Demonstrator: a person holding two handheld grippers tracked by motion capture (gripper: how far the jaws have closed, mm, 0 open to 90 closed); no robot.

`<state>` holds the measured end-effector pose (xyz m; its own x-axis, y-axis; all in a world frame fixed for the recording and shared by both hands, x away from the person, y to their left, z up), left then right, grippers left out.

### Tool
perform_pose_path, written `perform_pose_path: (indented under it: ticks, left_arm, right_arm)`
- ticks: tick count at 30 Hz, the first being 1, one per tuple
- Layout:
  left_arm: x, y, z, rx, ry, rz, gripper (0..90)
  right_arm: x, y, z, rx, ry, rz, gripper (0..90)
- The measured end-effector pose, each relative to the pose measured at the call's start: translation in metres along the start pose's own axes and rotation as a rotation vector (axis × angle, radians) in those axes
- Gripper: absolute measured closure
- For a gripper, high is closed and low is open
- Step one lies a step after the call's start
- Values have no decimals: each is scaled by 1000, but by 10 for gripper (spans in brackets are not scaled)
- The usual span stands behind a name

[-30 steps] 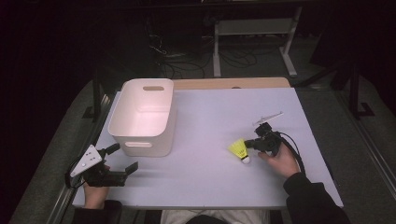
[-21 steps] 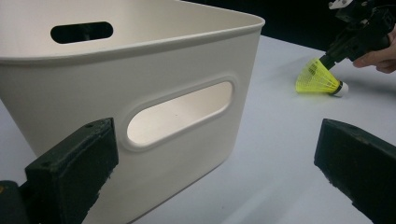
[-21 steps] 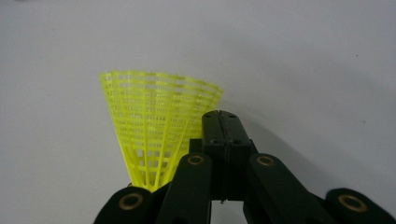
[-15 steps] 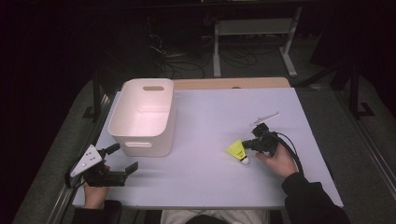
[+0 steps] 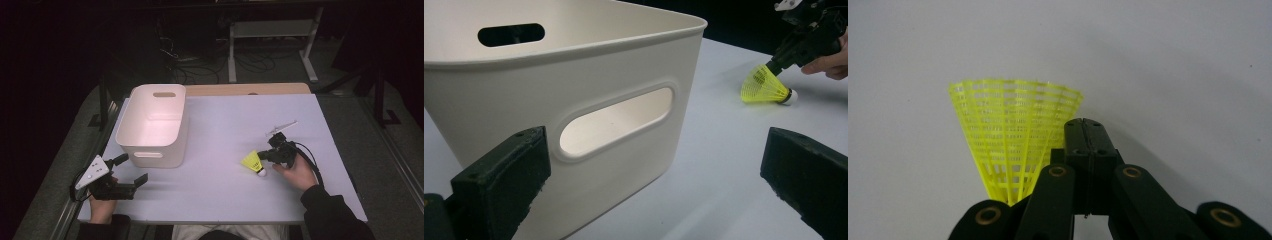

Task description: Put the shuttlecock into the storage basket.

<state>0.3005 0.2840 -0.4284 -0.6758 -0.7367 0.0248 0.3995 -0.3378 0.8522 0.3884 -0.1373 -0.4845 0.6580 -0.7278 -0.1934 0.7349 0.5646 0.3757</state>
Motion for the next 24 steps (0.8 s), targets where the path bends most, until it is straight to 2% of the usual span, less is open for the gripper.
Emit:
perform_pose_path:
  ticks: [24]
  left_arm:
    - [0,0,0,1,-1,0,0]
  right_arm:
    - [-6,1,0,-3,6,19,886]
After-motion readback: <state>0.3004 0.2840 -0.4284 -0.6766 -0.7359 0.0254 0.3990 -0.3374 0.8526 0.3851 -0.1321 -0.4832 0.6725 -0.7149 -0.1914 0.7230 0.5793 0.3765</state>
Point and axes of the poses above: each handheld gripper's, and its own axes: z roughly backward along the jaws, y roughly out of its top, x roughly to its right, the point moved 7 cm from there along -z, roughly forward along the jaws, and after that the axes turned 15 degrees about -x, right-handed, at the moved point
